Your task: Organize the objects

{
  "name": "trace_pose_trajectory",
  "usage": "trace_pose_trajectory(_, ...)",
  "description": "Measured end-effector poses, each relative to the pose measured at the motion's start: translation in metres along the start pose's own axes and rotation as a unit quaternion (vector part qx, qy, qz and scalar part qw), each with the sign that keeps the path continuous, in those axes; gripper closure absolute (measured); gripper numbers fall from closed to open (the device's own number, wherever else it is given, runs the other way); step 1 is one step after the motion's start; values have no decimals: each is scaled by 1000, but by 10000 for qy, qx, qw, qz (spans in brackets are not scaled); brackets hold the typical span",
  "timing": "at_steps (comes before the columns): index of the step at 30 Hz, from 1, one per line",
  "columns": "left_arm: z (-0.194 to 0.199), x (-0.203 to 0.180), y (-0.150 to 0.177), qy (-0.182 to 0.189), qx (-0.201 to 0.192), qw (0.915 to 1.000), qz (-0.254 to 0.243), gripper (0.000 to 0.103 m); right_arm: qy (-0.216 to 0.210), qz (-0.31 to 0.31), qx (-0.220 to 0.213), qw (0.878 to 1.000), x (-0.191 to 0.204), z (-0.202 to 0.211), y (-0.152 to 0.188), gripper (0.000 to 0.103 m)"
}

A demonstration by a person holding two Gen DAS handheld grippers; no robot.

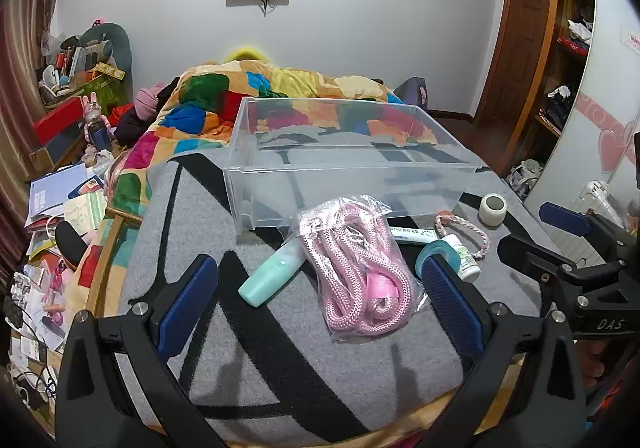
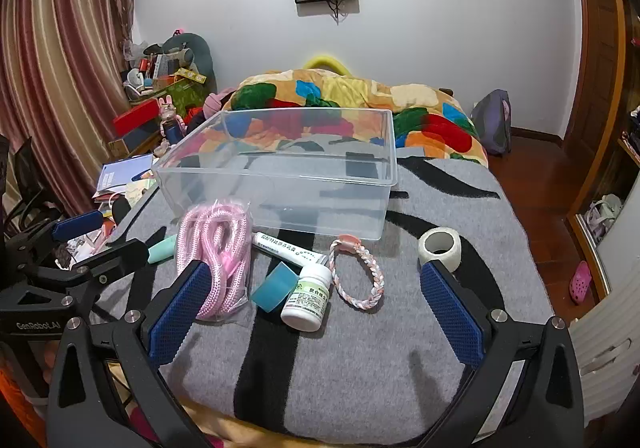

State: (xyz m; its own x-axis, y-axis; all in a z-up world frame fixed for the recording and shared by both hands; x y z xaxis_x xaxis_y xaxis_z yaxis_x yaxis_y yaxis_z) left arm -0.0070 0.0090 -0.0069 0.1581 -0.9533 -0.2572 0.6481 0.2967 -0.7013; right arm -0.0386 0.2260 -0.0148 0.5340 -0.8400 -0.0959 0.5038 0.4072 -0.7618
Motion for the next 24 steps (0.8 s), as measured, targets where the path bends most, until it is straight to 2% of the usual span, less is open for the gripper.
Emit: trace_pose_trajectory(24,4,-2,0,57,-22,10000,20,0,-33,-14,28,10000,2,0,1,0)
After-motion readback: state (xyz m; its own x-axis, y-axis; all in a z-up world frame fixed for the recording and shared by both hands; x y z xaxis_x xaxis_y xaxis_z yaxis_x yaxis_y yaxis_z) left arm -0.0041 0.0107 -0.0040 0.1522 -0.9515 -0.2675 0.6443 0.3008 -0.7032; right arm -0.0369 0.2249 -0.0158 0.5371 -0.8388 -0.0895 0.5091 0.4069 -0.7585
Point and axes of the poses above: each gripper's, at about its wrist camera, not at the fingertips, and z roughly against the way its jaws point, x to its left, y to its underside, the point moved 1 cm from there along -z, roughly the way its jaws point, and after that the axes turned 15 degrees about z, right-handed, at the moved point
